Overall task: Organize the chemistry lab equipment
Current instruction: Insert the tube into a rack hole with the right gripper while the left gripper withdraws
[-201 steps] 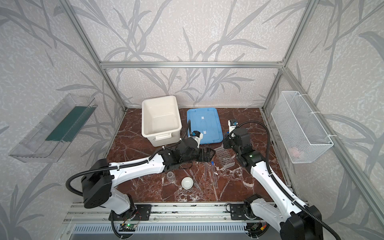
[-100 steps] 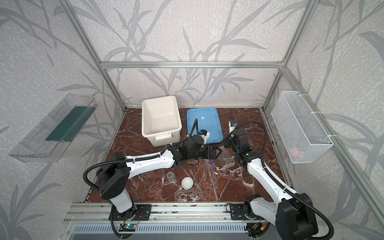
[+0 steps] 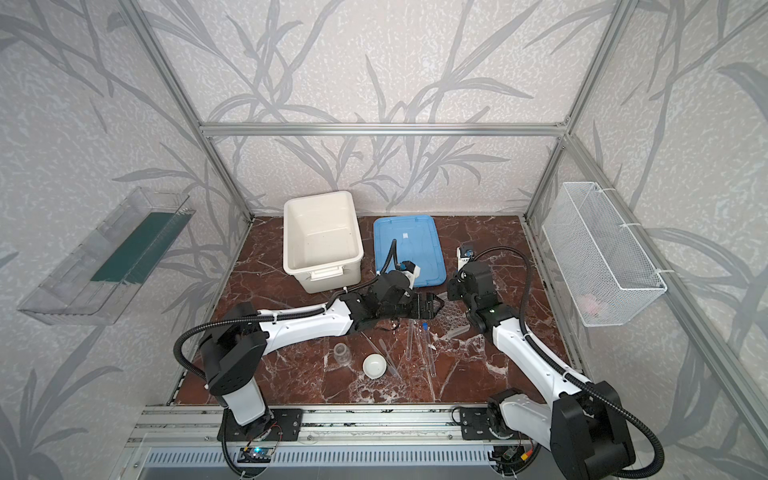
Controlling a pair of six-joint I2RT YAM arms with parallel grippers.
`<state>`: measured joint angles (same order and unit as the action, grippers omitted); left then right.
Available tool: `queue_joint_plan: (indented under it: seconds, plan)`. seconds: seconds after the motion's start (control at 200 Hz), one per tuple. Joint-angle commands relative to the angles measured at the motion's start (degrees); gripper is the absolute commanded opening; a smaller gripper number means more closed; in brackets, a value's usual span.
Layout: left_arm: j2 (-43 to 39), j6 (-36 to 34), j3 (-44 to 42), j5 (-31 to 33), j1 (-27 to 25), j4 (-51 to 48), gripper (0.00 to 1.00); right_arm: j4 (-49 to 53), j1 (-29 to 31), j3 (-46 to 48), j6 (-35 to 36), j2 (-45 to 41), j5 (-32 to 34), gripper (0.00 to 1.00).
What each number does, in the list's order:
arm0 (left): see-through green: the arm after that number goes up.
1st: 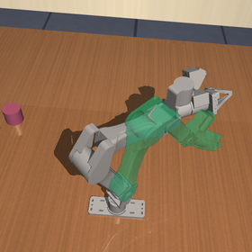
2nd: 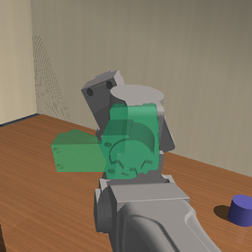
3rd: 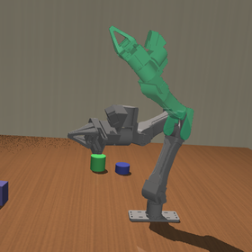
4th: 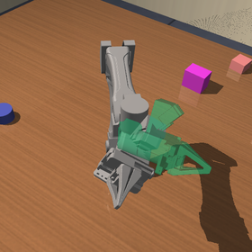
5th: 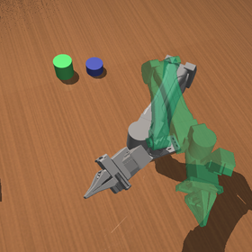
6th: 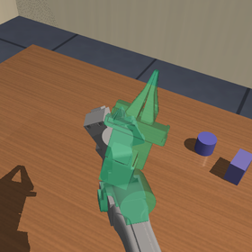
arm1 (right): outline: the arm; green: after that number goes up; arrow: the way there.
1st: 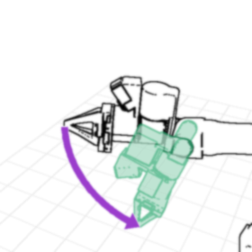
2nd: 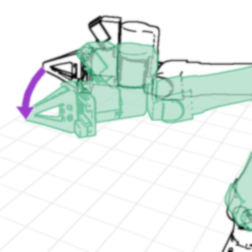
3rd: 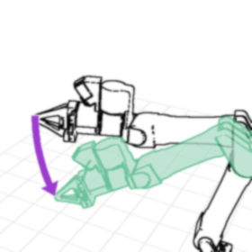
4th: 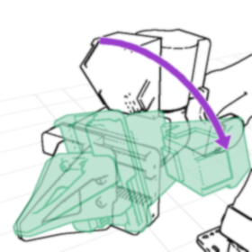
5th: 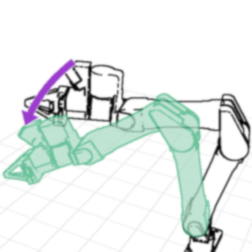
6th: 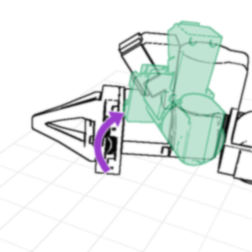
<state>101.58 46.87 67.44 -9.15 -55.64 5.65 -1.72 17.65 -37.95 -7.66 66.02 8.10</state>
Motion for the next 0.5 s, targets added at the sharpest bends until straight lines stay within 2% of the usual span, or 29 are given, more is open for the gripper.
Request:
queue_joint_plan:
  seconds: [0.0, 0.22, 0.425, 0.495]
  plan:
    - [-0.7, 1.1, -0.8, 0.7, -0.2, 1.1, 0.99, -0.4, -0.2, 0.1, -0.3, 1.4, 1.1, 0.20]
    - [-1.7, 0.2, -0.7, 3.9, -0.4, -3.0, 0.99, 2.2, -0.2, -0.9, -0.8, 2.9, 0.1, 0.26]
    - [-3.1, -1.1, -0.9, 6.6, -0.6, -6.5, 0.99, 2.7, -0.2, -0.1, -1.6, -1.1, 0.3, 0.53]
    - [-3.9, -2.5, -0.9, 7.7, -0.9, -8.3, 0.99, 5.3, -0.2, -1.0, -2.4, -2.9, -0.2, 0.75]
